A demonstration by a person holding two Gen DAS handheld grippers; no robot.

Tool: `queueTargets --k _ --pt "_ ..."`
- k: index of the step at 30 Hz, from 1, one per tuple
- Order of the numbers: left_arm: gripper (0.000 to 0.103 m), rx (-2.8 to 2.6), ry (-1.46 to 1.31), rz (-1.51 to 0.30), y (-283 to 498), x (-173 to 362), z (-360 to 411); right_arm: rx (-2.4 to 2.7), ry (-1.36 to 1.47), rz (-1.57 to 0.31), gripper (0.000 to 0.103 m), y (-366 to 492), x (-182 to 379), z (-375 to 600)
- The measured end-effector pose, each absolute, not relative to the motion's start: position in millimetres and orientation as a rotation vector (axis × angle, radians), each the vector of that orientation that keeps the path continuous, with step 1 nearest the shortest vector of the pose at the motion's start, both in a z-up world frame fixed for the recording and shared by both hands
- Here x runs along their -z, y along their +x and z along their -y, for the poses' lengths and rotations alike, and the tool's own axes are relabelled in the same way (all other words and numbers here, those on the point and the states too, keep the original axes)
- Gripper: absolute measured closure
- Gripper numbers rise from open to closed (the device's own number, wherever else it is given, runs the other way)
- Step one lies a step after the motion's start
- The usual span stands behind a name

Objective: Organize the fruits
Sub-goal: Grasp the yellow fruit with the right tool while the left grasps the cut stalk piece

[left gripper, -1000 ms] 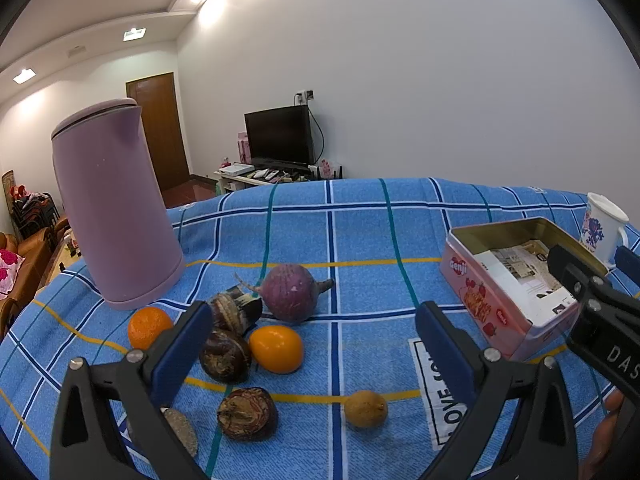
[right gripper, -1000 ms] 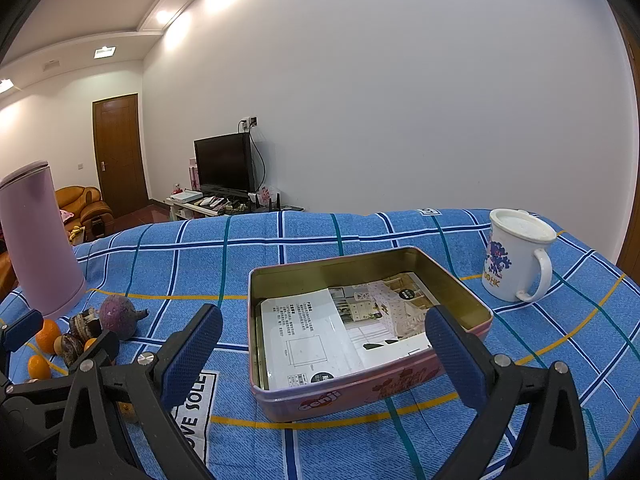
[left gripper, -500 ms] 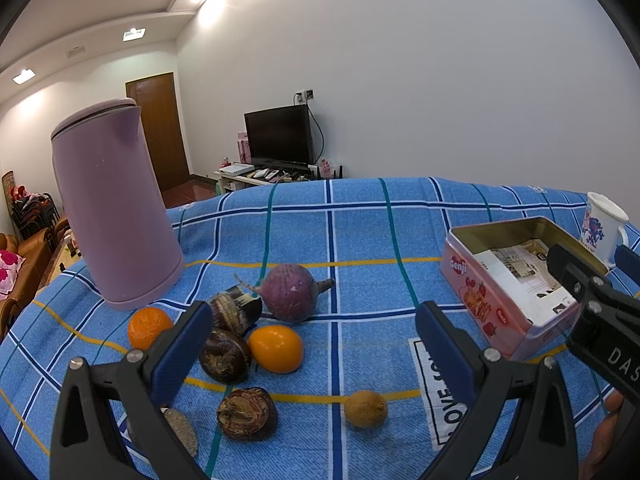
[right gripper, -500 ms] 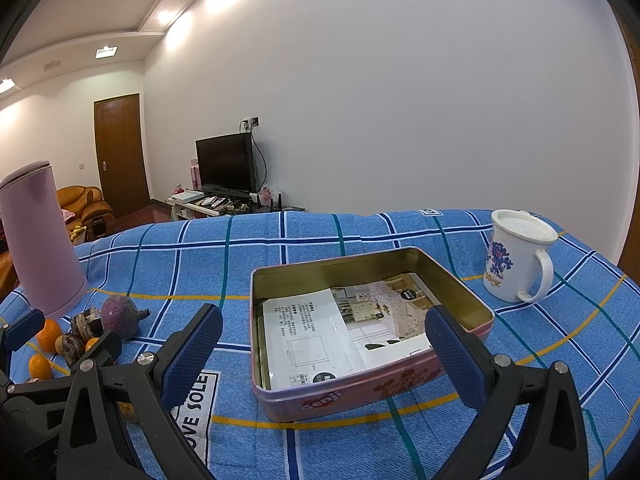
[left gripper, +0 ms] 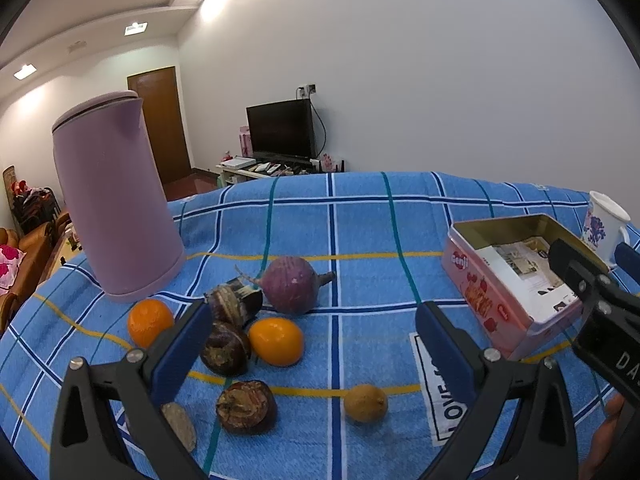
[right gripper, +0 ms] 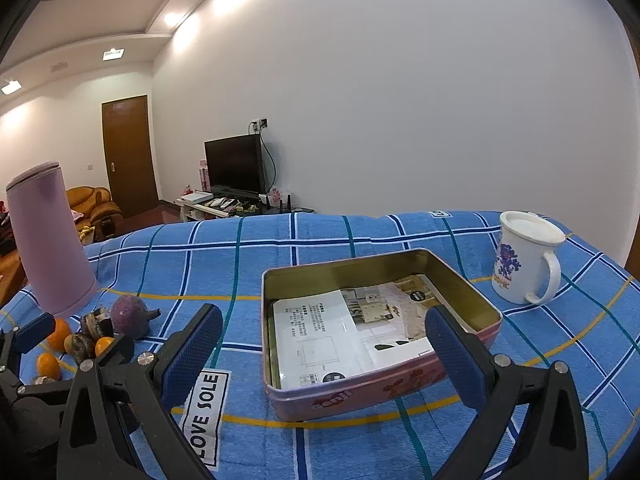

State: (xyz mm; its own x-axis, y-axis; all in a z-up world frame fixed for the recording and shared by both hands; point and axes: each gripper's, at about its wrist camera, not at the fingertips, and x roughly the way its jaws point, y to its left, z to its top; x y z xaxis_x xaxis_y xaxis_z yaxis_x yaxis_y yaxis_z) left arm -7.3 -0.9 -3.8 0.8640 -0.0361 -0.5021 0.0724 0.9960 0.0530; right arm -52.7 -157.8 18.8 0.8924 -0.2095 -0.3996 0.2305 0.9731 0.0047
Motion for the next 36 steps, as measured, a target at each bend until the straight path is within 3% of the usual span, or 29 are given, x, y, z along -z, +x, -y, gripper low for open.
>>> queueTargets --k 9,16,22,31,35,36 --pt "0.0 0.05 0.084 -0.597 -11.4 5.1 -9.9 0.194 0.036 -0.394 0.001 -55.7 -21.1 151.2" --pt "0.0 0.036 -0.002 -0.641 -27.5 -8.9 -83.9 0.059 0.033 -0.43 0.002 -54.7 -18.4 139.3" --pt "0.0 -0.052 0.006 -0.654 -51.3 -4.8 -144.2 -0.16 -0.013 -0.543 0.027 -44.4 -4.7 108.0" --pt "0.011 0.036 0.035 -0.737 -56.8 13.7 -140.0 -0.339 -0.142 -0.756 0.032 -16.4 22.9 43.5" --pt "0.011 0.076 0.028 -0.78 -47.4 18.7 -128.4 -0.353 -0.126 -0.842 0.052 -5.0 35.5 40.0" --pt "0.012 0.076 0.028 -0.786 -43.2 20.6 -124.6 -0.362 -0.116 -0.856 0.053 -4.1 36.8 41.4"
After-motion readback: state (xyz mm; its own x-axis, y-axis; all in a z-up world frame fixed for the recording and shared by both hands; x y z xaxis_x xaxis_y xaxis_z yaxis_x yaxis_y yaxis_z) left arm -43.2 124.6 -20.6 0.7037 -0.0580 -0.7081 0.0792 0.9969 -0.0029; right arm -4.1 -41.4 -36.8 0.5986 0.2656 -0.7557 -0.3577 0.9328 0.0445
